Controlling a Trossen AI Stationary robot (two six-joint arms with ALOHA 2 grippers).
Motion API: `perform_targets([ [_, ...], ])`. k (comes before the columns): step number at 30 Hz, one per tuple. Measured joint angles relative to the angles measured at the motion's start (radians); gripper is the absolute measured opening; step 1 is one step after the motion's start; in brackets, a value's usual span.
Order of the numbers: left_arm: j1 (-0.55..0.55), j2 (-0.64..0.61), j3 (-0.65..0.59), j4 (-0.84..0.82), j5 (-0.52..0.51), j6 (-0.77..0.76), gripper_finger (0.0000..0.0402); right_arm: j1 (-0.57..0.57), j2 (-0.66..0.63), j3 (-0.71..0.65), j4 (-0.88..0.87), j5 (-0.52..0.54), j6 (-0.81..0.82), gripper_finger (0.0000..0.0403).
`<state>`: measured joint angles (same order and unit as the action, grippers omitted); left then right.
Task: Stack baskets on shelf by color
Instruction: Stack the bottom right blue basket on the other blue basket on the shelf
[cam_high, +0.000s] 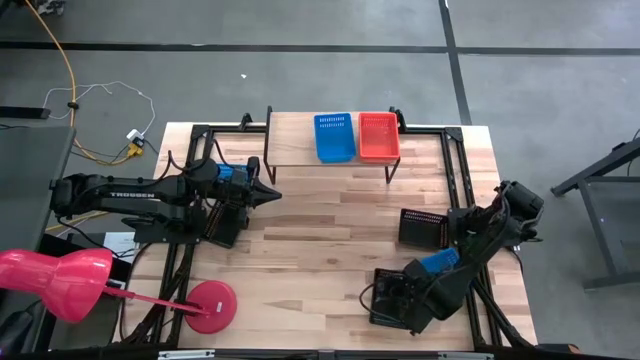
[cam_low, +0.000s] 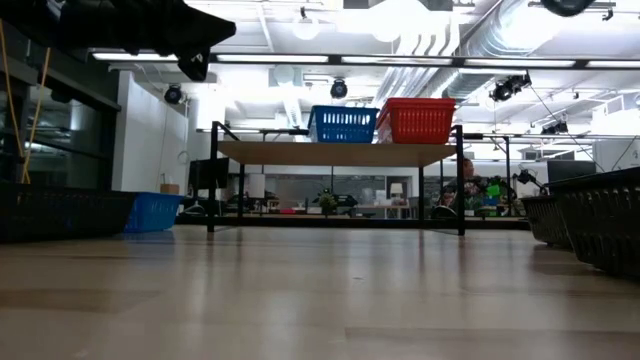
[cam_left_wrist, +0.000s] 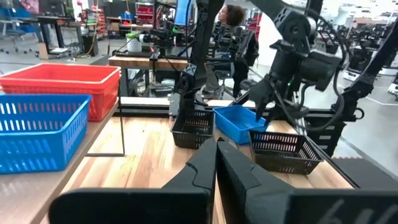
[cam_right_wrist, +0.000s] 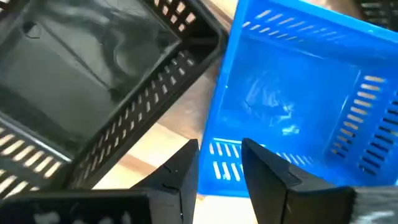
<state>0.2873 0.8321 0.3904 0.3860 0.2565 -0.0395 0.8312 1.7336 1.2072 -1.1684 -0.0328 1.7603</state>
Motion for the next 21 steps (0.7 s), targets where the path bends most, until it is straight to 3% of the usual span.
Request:
perform_targets([
  [21, 0.000, 0.000, 0.000, 0.007, 0.001, -0.010, 0.0000, -0.009, 0.000, -0.012, 0.042, 0.031, 0.013, 0.0110],
])
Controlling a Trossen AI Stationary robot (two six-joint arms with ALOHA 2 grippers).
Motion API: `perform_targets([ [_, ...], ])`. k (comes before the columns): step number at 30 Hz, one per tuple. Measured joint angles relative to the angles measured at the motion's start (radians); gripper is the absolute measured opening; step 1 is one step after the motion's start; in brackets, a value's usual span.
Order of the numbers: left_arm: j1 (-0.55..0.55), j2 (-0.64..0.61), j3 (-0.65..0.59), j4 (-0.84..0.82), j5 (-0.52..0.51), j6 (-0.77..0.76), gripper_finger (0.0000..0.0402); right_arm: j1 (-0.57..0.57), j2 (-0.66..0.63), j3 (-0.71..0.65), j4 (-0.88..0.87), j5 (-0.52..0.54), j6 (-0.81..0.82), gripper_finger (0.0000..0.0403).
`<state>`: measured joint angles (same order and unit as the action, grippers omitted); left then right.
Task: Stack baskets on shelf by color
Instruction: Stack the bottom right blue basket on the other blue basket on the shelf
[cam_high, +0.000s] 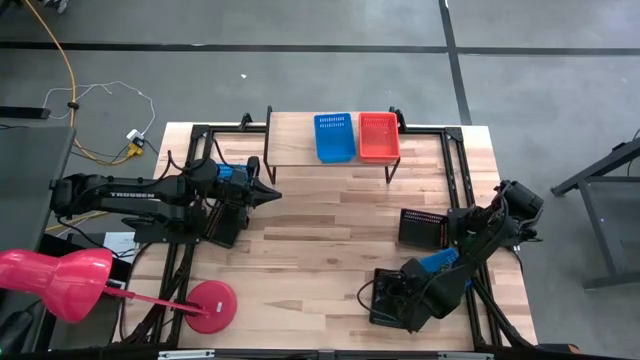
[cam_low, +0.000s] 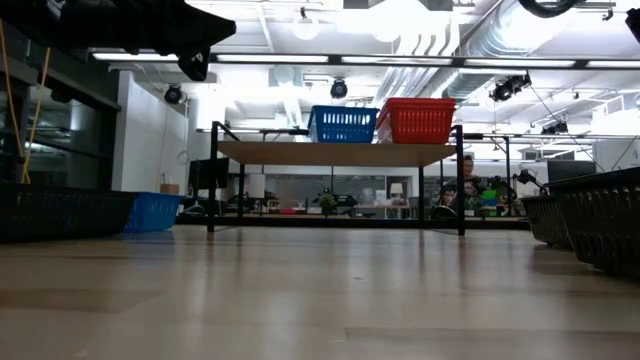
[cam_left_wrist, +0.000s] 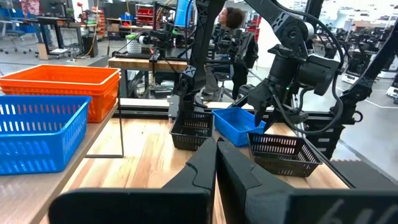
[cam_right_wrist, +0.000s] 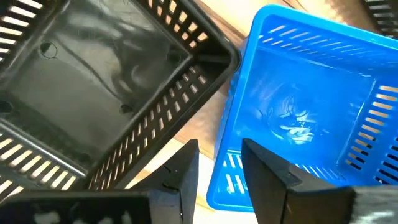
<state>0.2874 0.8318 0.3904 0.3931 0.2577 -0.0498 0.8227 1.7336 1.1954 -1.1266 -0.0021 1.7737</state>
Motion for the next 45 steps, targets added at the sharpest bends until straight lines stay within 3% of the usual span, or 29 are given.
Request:
perform_targets([
  [14, 0.000, 0.000, 0.000, 0.000, 0.000, 0.000, 0.0000, 0.000, 0.040, 0.000, -0.010, -0.051, -0.015, 0.0110],
  [24, 0.000, 0.000, 0.000, 0.000, 0.001, -0.001, 0.0000, -0.005, 0.042, 0.000, -0.011, -0.029, 0.000, 0.0108],
  [27, 0.000, 0.000, 0.000, 0.000, 0.001, 0.000, 0.0000, -0.005, 0.042, 0.000, -0.018, -0.028, -0.004, 0.0088],
  [32, 0.000, 0.000, 0.000, 0.000, 0.001, 0.000, 0.0000, -0.006, 0.041, 0.000, -0.007, -0.050, -0.024, 0.0013],
  [38, 0.000, 0.000, 0.000, 0.001, 0.001, 0.000, 0.0000, -0.005, -0.001, 0.027, -0.027, -0.112, -0.056, 0.0007],
  [45, 0.000, 0.000, 0.000, 0.008, 0.001, -0.011, 0.0000, -0.005, -0.046, 0.218, -0.151, -0.147, -0.156, 0.0002],
])
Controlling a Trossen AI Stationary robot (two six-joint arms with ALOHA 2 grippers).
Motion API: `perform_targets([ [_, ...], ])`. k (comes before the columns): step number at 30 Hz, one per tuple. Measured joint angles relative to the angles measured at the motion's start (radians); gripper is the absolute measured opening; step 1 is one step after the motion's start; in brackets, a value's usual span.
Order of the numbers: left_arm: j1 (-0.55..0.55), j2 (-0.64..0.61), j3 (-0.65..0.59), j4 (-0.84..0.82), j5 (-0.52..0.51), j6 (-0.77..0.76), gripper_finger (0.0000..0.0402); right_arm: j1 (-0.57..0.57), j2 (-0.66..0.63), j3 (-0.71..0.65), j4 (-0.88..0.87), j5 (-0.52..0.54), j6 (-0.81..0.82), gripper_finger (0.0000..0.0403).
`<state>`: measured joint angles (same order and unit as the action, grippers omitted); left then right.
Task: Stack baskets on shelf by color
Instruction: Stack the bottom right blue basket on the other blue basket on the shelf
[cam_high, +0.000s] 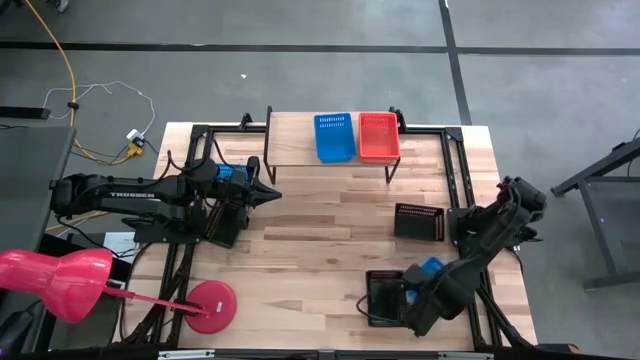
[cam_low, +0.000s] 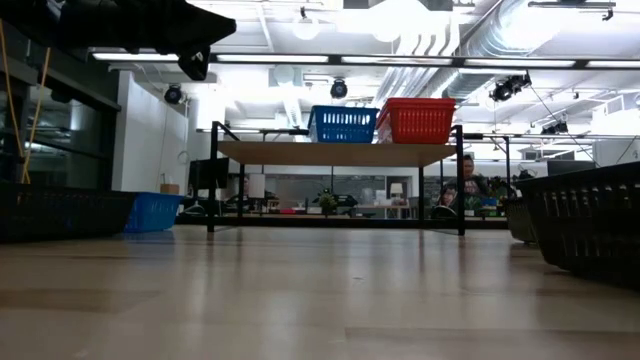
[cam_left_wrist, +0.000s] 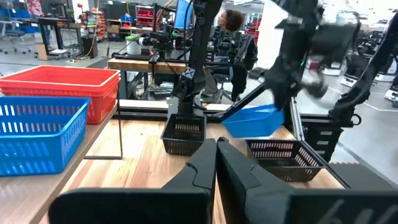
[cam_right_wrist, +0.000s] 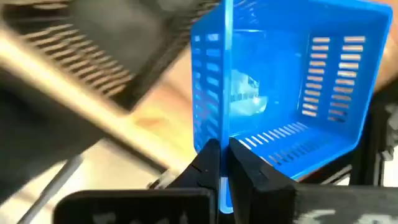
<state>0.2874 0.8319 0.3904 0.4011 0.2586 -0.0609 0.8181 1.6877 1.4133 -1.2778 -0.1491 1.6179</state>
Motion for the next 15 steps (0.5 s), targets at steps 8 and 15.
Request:
perform_targets([
  [8, 0.000, 0.000, 0.000, -0.005, 0.000, -0.015, 0.0000, -0.016, -0.003, 0.335, -0.131, 0.148, -0.127, 0.0001],
  [15, 0.000, 0.000, 0.000, -0.012, 0.000, -0.015, 0.0000, -0.081, -0.005, 0.489, -0.143, 0.500, -0.587, 0.0001],
])
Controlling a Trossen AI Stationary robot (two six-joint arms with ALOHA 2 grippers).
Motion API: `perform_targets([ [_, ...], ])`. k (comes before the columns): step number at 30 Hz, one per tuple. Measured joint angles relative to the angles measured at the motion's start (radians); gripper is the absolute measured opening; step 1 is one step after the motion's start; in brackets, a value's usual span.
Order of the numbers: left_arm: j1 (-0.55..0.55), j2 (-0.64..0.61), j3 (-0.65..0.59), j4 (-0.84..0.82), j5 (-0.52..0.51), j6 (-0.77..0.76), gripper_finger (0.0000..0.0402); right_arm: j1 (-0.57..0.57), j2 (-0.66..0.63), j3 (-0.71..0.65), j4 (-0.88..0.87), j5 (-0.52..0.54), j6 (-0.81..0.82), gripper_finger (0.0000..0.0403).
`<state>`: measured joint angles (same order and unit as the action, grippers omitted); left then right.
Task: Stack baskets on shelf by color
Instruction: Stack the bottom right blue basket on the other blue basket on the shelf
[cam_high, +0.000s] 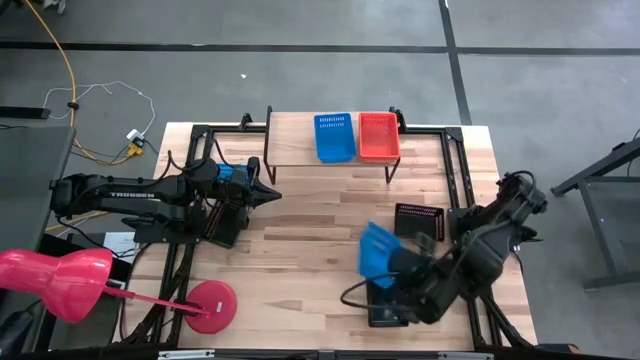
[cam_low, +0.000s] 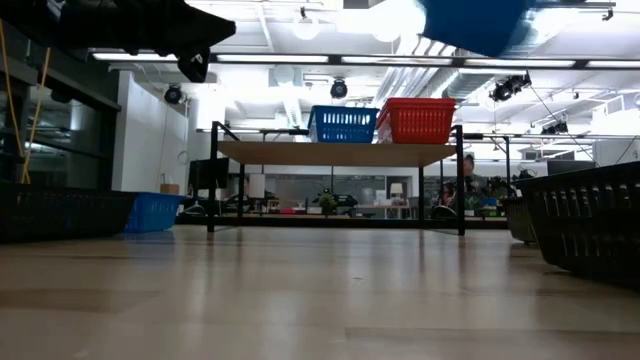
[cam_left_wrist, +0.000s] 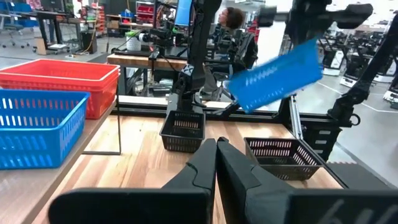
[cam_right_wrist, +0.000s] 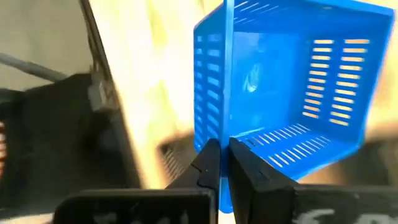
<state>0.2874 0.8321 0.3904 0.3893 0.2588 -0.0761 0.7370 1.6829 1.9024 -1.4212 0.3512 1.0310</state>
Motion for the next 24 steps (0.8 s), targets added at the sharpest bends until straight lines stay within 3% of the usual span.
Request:
perform_targets([
  [3, 0.000, 0.000, 0.000, 0.000, 0.000, 0.000, 0.0000, -0.060, 0.000, 0.009, 0.077, 0.072, -0.314, 0.0000],
  [7, 0.000, 0.000, 0.000, 0.000, 0.000, 0.017, 0.0000, -0.180, 0.000, 0.009, 0.159, 0.090, -0.650, 0.0000],
  [14, 0.000, 0.000, 0.000, -0.005, 0.000, 0.022, 0.0000, -0.404, 0.000, 0.009, 0.178, 0.178, -1.219, 0.0000],
  [17, 0.000, 0.000, 0.000, -0.016, 0.000, 0.002, 0.0000, -0.504, 0.000, 0.009, 0.188, 0.218, -1.347, 0.0000],
  [24, -0.012, 0.000, 0.000, -0.027, -0.002, -0.019, 0.0000, -0.738, 0.000, -0.009, 0.217, 0.195, -1.485, 0.0000],
])
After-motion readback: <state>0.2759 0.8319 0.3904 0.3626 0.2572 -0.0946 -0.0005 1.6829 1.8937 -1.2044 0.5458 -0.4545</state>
